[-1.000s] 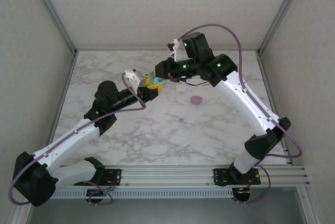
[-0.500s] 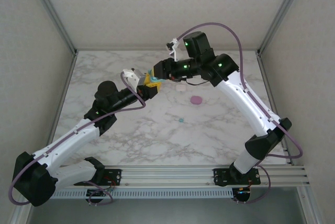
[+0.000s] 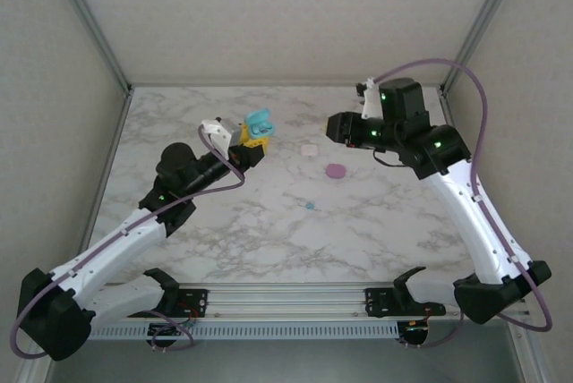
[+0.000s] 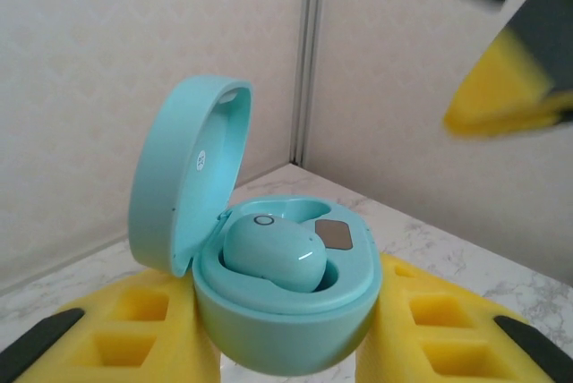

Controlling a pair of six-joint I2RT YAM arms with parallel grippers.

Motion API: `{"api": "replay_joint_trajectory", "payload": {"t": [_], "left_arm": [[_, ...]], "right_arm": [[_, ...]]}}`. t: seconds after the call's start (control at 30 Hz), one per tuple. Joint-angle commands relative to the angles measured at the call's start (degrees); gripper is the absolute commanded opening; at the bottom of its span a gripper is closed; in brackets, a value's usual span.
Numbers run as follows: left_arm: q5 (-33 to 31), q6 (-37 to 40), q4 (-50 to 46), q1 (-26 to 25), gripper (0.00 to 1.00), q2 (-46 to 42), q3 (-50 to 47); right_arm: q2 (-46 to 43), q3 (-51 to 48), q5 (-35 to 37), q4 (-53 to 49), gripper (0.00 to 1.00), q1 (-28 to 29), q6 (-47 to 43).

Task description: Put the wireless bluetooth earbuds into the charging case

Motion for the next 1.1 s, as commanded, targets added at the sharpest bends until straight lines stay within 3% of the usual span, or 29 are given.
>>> {"api": "replay_joint_trajectory", "payload": {"t": [0.0,0.13,0.3,0.57,0.8,1.07], "left_arm": [[-1.99,-0.02,-1.08,0.1,0.2,-3.75,-0.09],[-2.4,0.17,-3.56,0.16,0.2,-6.29,0.02],[-2.42,0.35,-5.12,0.18,0.21,-7.57,0.28],[-1.45,0.27,-6.31,0.07,0.21,-7.2,1.33],[-1.44,0.24,-7.19,0.03,0.21,-7.73,1.25],[-1.53,0.44,-6.88,0.03,0.21,-6.99,1.25]], "right_arm": [[5.69,-7.24,3.59,-1.75,0.4,-0.73,-3.03],[16.0,-10.36,-4.94,-1.62,0.41,0.42,-5.07],[25.28,-12.29,-6.63,2.52,0.4,2.55,-6.69],[41.47,-3.75,-7.75,1.5,0.4,5.43,-14.3],[46.58,-0.86,-6.74,0.2,0.39,5.8,-15.97],[42.41,-7.35,-7.02,0.0,0.38,5.79,-16.45]]}}
